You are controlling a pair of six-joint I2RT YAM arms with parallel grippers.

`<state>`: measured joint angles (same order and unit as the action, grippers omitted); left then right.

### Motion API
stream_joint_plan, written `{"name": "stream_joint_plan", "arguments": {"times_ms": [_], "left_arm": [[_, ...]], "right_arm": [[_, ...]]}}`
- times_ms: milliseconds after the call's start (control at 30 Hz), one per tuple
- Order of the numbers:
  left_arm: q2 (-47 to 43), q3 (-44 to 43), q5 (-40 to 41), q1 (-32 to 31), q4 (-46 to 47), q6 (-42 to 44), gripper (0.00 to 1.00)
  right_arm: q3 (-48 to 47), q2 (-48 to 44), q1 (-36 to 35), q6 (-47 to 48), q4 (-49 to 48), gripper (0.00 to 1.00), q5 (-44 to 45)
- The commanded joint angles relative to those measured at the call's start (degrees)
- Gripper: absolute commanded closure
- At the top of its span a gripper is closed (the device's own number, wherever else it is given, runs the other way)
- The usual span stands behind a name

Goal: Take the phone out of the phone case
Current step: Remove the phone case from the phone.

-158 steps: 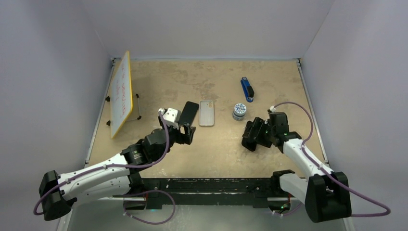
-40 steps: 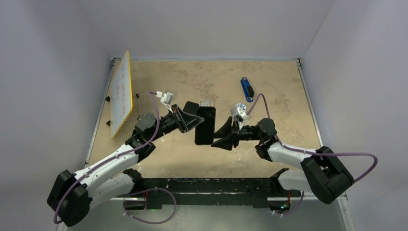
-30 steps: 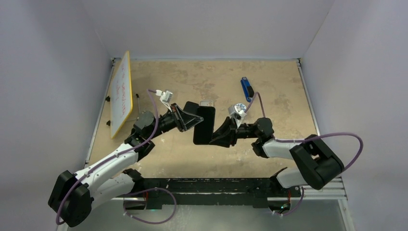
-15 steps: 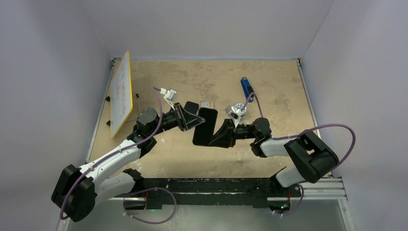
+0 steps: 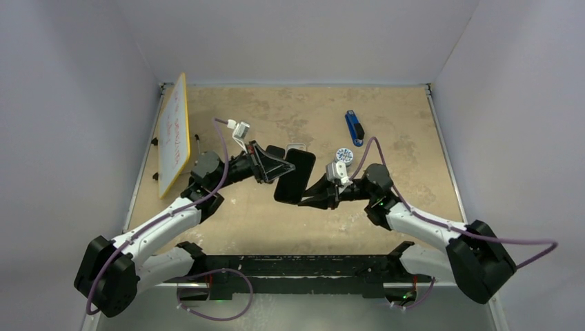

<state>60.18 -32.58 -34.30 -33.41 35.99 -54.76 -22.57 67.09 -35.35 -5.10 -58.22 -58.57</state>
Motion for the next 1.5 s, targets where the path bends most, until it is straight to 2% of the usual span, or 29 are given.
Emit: {"name": "stream_joint_plan", "arguments": {"times_ms": [0, 133, 367, 533, 700, 867, 967, 1300, 1467], "left_arm": [[-0.6, -0.5, 0.9, -0.3, 2.2, -8.5, 1.0], [-0.3, 0.8, -0.2, -0.3, 5.3, -11.3, 1.0], [-1.1, 1.4, 0.6, -0.3, 3.6, -11.3, 1.0], [-2.7, 2.5, 1.4, -0.3, 3.7, -10.8, 1.0], [-4.9, 2.7, 3.7, -0.3, 3.6, -9.9, 1.0], [-7.1, 3.1, 7.4, -0.3, 3.8, -9.3, 1.0], [-8.0, 4.1, 9.4, -0.2, 5.6, -9.9, 1.0], [-10.4, 8.5, 15.8, -0.3, 13.0, -14.5, 1.0], [-11.1, 10.5, 21.1, -0.2, 16.7, -16.2, 1.0]], "right_arm": [[-7.7, -5.2, -3.1, 28.4, 16.8, 0.91, 9.7], [-6.6, -5.6, -3.2, 27.8, 13.6, 0.91, 9.0], [-7.2, -7.3, -3.7, 29.4, 14.5, 0.9, 11.4], [-6.9, -7.5, -3.7, 24.1, 13.7, 0.89, 12.5], [-4.7, -9.0, -3.7, 17.3, 12.4, 0.77, 13.8], [-1.9, -11.4, -3.7, 8.7, 10.7, 0.55, 18.2], [-1.0, -12.0, -3.7, 2.2, 9.1, 0.47, 18.8], [3.4, -11.8, -4.0, -15.4, -3.4, 0.44, 22.8], [7.3, -10.5, -6.5, -18.8, -10.1, 0.43, 27.6]]}}
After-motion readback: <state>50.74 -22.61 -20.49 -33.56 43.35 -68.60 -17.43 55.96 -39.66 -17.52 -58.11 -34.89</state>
